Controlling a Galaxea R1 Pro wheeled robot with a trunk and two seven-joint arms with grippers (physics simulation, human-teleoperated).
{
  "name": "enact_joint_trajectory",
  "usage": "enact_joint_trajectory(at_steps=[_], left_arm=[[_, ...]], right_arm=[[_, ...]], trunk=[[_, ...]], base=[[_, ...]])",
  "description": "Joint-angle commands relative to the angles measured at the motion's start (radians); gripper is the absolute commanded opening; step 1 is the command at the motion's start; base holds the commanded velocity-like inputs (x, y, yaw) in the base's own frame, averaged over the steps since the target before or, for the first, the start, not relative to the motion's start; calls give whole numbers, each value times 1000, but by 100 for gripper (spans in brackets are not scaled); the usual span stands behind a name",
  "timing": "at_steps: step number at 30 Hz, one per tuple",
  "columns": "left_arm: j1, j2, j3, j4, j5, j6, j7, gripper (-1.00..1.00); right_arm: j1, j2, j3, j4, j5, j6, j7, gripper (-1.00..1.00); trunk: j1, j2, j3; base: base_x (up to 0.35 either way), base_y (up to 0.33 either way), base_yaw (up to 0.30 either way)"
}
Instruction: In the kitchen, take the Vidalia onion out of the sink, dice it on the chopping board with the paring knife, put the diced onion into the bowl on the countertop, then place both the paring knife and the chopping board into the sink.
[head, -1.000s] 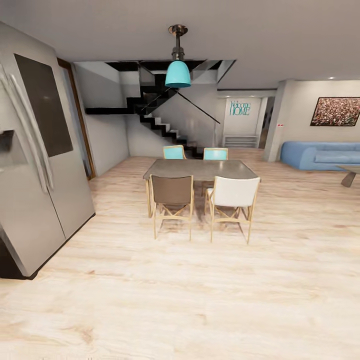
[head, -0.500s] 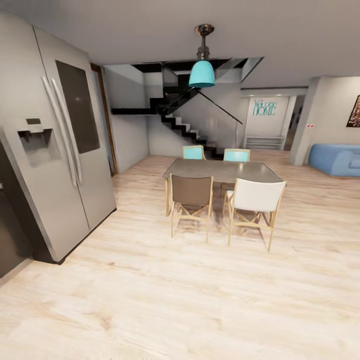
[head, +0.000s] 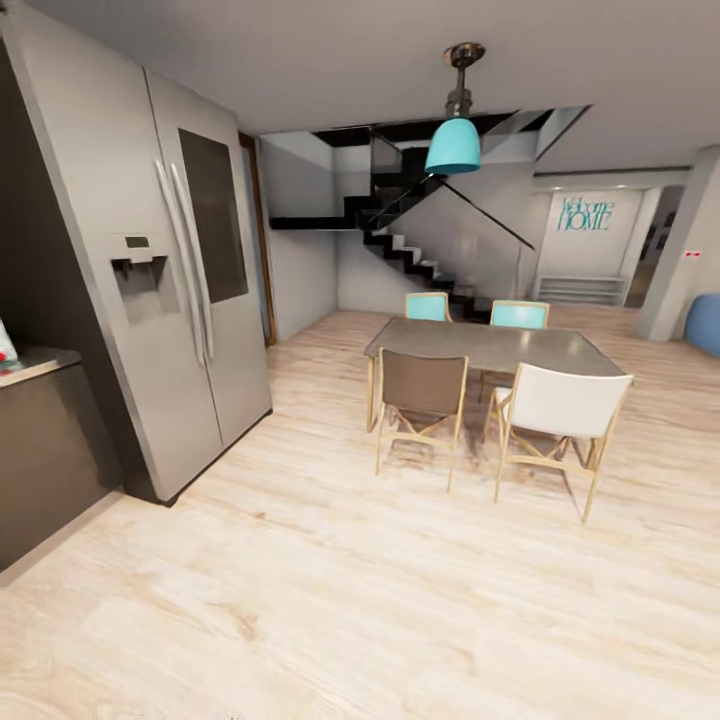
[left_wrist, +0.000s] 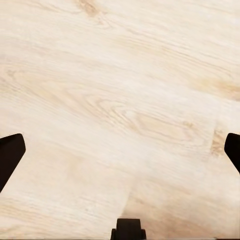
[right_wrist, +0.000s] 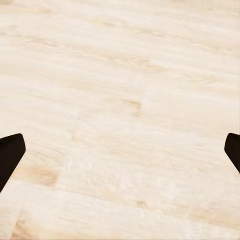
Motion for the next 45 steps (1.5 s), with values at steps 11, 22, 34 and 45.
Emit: enact_joint_trajectory(at_steps=[11,22,34,45], left_arm=[[0,0,1,-1,0,-1,0,100],[0,0,1,-1,0,-1,0,100],[0,0,1,-1,0,-1,0,100],[0,0,1,-1,0,-1,0,100]], right_arm=[[0,0,0,0,0,-2,-3,100],[0,0,0,0,0,-2,-3,100],[0,0,0,0,0,-2,-3,100],[0,0,0,0,0,-2,-3,100]], trunk=[[0,0,-1],[0,0,-1],[0,0,-1],[0,0,-1]], base=[[0,0,267],[0,0,266],[0,0,266],[0,0,266]])
